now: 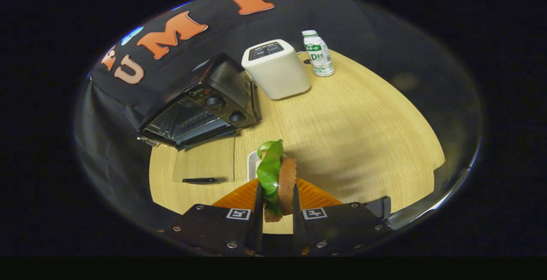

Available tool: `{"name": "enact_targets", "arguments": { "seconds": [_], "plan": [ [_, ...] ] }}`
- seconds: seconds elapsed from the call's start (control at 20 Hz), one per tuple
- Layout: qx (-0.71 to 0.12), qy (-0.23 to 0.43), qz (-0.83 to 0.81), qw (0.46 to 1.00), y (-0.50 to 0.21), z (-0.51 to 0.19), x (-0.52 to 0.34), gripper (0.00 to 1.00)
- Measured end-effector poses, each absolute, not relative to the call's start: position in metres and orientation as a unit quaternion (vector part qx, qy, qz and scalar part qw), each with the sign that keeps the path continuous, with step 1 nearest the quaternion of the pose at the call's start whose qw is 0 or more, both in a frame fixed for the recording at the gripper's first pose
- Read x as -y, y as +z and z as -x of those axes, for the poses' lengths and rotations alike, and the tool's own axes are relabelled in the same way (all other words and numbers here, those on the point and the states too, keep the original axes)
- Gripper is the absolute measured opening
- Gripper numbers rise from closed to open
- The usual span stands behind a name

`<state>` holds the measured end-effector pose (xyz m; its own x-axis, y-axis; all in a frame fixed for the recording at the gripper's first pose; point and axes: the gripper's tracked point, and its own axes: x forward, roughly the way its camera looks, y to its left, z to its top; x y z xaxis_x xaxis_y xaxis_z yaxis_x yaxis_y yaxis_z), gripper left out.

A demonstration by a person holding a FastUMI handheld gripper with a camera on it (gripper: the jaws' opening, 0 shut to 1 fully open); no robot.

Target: Open the toaster oven, put the food inside, and close the toaster oven door.

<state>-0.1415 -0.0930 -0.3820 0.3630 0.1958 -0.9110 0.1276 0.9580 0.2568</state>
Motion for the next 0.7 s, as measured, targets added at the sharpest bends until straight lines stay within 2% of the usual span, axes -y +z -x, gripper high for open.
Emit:
{"name": "enact_targets", "arguments": {
  "seconds": [0.35, 0.7],
  "plan": [
    [-0.516, 0.05, -0.176, 0.837, -0.338, 0.109, 0.051, 0.3],
    [-0.49, 0.097, -0.225, 0.837, -0.337, 0.078, -0.029, 0.29]
  ]
}}
